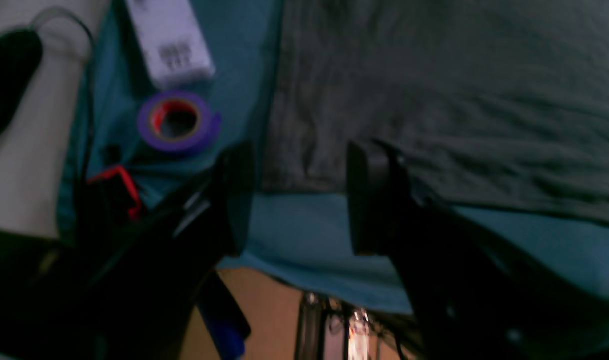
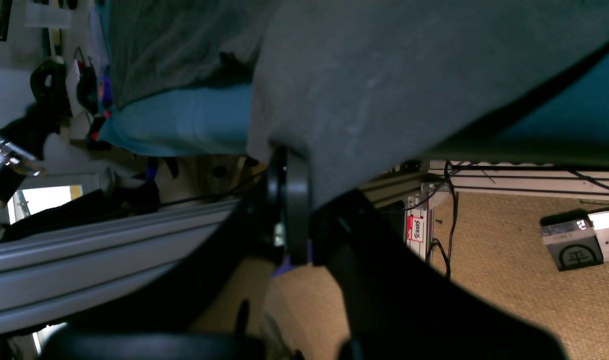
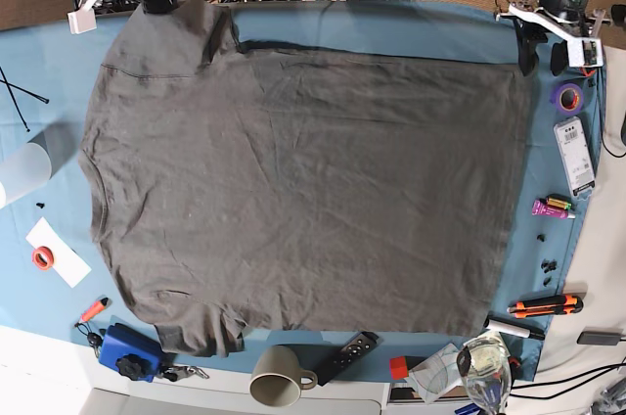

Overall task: Fold the T-shirt properly
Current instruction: 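Move the left gripper to the other shoulder and grasp it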

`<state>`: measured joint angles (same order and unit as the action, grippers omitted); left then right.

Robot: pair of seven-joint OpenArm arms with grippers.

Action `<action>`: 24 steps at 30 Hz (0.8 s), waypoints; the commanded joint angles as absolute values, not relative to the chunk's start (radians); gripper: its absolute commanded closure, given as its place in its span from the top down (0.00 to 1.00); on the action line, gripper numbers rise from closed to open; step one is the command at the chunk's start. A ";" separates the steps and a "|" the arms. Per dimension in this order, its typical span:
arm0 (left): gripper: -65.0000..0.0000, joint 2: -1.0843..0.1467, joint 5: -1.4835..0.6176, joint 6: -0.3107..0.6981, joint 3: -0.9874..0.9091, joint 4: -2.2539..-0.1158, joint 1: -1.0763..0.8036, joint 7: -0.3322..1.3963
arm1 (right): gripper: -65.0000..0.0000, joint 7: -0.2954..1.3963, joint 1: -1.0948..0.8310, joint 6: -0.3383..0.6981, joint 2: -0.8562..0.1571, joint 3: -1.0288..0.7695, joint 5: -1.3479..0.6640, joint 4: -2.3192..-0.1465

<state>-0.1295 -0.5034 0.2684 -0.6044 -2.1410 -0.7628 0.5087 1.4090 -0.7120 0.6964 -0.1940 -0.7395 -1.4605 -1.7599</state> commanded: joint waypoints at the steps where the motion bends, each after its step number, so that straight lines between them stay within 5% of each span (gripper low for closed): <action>1: 0.46 -0.136 -0.509 0.264 -0.611 -2.146 -0.758 0.493 | 0.00 1.396 -0.720 0.698 -0.205 -0.749 -1.484 -1.773; 24: 0.46 -0.137 -0.618 0.341 -0.611 -1.744 -0.522 0.554 | 0.00 1.396 -0.720 0.698 -0.211 -0.750 -1.484 -1.773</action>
<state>-0.1341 -0.5888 0.3401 -0.6125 -1.7466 -0.5159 0.5320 1.4090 -0.7116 0.6964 -0.1970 -0.7395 -1.4605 -1.7599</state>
